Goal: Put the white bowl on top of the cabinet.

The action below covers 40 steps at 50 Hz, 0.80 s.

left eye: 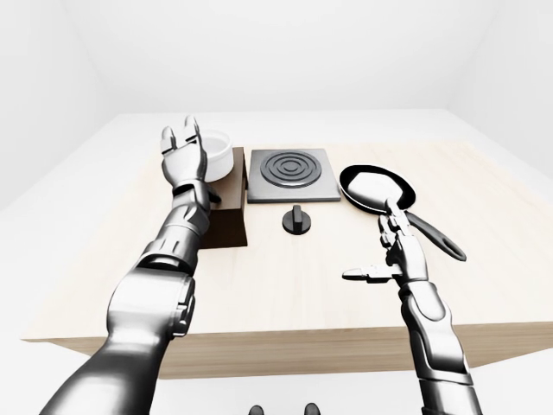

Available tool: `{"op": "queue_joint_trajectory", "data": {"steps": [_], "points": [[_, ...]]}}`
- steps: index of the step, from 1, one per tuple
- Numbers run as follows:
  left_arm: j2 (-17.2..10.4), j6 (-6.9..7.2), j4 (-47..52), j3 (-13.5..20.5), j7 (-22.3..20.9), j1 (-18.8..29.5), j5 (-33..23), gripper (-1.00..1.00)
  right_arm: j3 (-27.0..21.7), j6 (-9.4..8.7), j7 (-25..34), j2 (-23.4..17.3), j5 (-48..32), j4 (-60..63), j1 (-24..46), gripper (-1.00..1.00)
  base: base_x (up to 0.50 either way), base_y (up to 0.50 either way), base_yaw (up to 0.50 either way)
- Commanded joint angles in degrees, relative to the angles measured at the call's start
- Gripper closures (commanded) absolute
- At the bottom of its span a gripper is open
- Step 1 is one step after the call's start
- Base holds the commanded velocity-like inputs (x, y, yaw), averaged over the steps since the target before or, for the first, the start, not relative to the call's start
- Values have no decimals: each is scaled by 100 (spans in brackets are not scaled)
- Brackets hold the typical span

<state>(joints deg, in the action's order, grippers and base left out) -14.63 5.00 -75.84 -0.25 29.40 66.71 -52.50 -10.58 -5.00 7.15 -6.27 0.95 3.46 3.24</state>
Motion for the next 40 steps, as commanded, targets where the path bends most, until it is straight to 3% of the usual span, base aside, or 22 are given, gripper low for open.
{"op": "queue_joint_trajectory", "data": {"steps": [1,6,10,16,20,32,40], "points": [[105,0,63,217,-606,-137,547,-100,27,0,-47,-4,-35,-184,88,-100,0,0,0],[174,0,492,239,-1328,-394,1099,-100,97,78,-135,-12,-82,-512,297,-100,0,0,0],[181,0,880,125,-1461,-612,1257,-100,127,85,-182,-33,-81,-611,391,-100,0,0,0],[185,0,2269,147,-1835,-1258,1467,-100,104,89,-272,-107,-29,-878,672,-100,0,0,0],[262,0,2998,102,-1974,-1620,1389,-100,163,274,-408,-114,-107,-1193,807,-100,0,0,0],[456,0,4640,119,-2420,-2264,1048,-100,218,266,-435,-126,-124,-1208,857,-100,0,0,0],[511,0,5108,113,-2365,-2489,826,-100,292,342,-470,-75,-187,-1276,863,-100,0,0,0]]}}
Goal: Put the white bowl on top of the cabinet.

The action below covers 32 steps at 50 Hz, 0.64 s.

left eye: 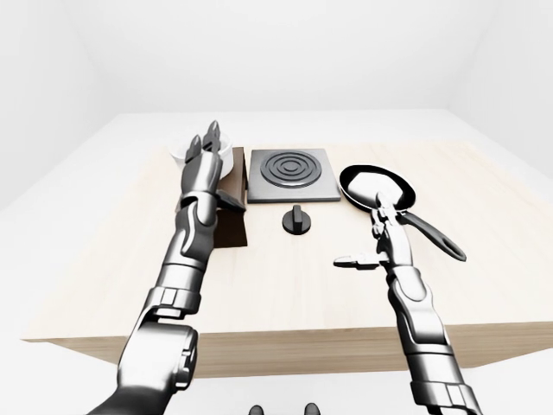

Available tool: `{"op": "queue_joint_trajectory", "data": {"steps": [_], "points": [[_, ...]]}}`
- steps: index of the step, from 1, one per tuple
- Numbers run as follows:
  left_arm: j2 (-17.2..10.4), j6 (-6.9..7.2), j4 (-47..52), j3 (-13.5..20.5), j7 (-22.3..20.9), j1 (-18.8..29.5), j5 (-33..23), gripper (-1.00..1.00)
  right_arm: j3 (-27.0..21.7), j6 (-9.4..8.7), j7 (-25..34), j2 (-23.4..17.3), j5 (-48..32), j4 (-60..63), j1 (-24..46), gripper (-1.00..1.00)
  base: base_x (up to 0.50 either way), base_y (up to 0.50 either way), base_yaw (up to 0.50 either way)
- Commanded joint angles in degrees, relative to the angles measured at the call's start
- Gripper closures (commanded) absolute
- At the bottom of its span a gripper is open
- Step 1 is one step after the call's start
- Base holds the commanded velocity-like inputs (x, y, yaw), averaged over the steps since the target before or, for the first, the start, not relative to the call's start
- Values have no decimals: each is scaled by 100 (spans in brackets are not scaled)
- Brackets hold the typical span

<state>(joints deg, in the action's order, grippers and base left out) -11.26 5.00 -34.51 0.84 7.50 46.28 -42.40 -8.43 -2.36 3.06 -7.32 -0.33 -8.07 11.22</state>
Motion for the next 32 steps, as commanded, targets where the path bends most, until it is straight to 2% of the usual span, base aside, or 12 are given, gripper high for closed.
{"op": "queue_joint_trajectory", "data": {"steps": [1,6,9,12,17,20,26,29,30,31,32], "points": [[183,0,1060,3,-184,-497,-201,-100,79,85,-62,31,-62,-132,68,-100,0,0,0],[249,0,1516,17,-266,-750,-217,-100,71,50,-56,26,-61,-77,65,-100,0,0,0],[369,0,2078,25,-351,-1183,-58,-100,45,-69,-58,21,-22,85,60,-100,0,0,0],[438,0,2327,-4,-323,-1465,5,-100,55,-109,-67,28,-28,145,63,-100,0,0,0],[570,0,2686,15,-339,-1961,409,-100,59,-162,-83,35,-21,203,96,-100,0,0,0],[635,0,2822,2,-350,-2275,739,-100,53,-264,-103,47,27,368,117,-100,0,0,0],[753,0,2888,-69,-478,-2812,1195,-100,85,-264,-154,78,43,707,147,-100,0,0,0],[774,0,2894,-118,-497,-2980,1236,-100,93,-264,-161,84,50,803,167,-100,0,0,0],[792,-92,2903,-119,-512,-3072,1311,-100,99,-264,-166,87,51,842,180,-100,0,0,0],[793,-97,2903,-119,-513,-3077,1316,-100,99,-264,-166,88,51,845,181,-100,0,0,0],[798,-175,2887,-135,-513,-3144,1336,-100,89,-264,-172,87,69,888,197,-100,0,0,0]]}}
